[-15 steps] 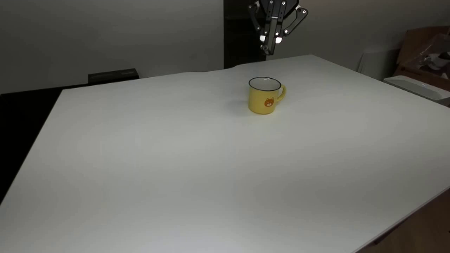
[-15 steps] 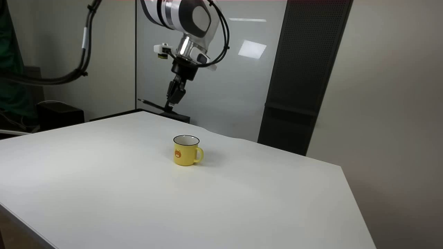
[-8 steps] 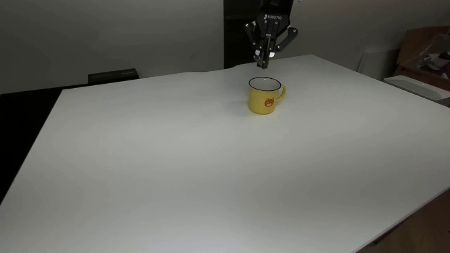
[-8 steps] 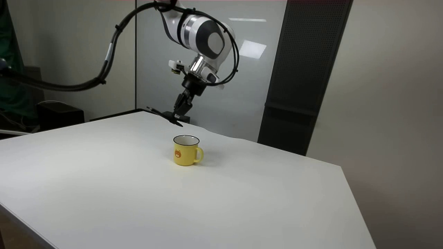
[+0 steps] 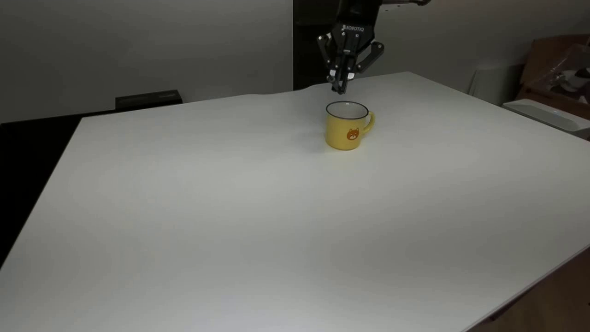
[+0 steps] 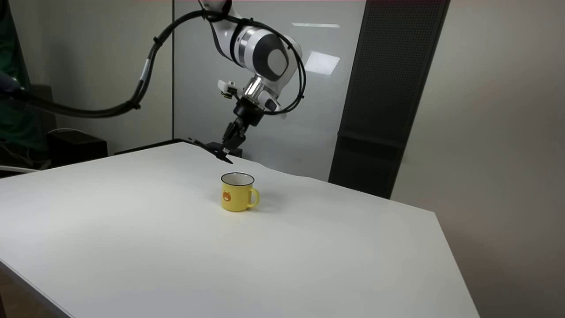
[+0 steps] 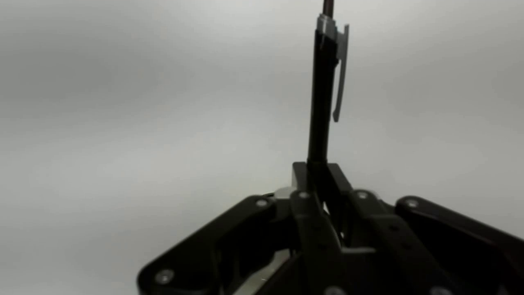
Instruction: Put the pen in the cup
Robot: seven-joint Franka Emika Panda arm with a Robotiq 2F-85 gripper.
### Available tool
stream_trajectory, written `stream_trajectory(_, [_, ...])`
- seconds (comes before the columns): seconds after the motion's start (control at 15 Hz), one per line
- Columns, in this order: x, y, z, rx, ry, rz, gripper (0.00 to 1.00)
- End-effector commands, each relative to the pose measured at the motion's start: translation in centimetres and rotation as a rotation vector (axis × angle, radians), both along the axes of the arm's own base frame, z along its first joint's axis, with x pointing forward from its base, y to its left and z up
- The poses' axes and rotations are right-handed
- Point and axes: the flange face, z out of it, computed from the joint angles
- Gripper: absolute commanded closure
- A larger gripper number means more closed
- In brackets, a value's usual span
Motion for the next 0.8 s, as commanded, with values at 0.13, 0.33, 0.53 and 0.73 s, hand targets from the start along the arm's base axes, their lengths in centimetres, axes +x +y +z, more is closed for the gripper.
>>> stream_trajectory(0.13, [-0.3,-2.0,-1.7,0.014,0.052,-0.043,0.97])
stream_trajectory(0.33, [-0.4,-3.8,-2.9,0.02,0.073,-0.084,0.97])
stream_trajectory(0.53, [-0.4,-4.6,-3.8,0.071,0.098,-0.146,0.97])
stream_trajectory(0.73, [-0.7,-4.0,-4.3,0.167,0.149,-0.184,0.97])
